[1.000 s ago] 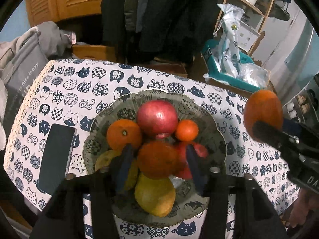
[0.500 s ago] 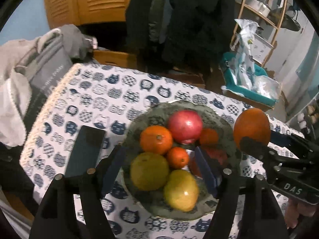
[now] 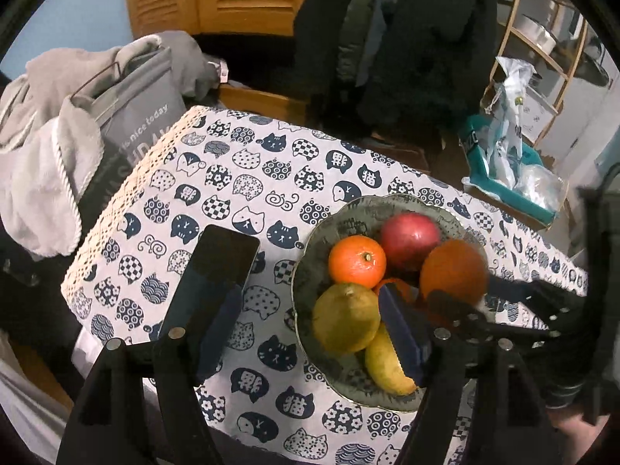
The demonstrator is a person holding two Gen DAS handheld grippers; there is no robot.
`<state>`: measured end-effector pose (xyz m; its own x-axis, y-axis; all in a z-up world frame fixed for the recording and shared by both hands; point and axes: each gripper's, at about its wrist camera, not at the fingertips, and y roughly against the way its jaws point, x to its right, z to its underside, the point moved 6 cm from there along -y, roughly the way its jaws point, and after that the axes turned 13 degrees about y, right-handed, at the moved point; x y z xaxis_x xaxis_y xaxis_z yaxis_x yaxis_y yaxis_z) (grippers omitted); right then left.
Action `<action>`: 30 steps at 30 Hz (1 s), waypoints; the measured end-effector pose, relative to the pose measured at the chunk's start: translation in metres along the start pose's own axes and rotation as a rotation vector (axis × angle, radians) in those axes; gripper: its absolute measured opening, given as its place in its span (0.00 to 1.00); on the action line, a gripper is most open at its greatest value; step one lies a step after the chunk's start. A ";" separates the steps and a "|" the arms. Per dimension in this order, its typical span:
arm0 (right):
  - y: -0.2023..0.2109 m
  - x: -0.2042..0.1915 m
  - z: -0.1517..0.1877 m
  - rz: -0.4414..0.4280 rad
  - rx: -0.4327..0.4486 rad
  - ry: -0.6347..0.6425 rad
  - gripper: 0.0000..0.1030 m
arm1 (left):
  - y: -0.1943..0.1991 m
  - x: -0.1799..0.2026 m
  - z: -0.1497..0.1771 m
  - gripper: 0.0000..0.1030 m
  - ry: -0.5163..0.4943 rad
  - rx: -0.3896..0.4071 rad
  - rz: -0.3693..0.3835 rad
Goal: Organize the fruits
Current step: 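Lower both fruits into the bowl and open both tools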
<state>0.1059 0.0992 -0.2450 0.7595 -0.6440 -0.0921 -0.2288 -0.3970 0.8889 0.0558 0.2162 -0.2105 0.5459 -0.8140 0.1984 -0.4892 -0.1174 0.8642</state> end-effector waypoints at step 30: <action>0.104 0.038 0.002 0.191 0.165 -0.066 0.75 | 0.065 0.028 -0.013 0.78 -0.031 0.122 0.093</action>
<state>0.1099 0.0315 -0.1571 0.6530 -0.7565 0.0361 -0.4642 -0.3621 0.8083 0.0479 0.1925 -0.1427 0.4736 -0.8418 0.2589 -0.6171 -0.1074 0.7795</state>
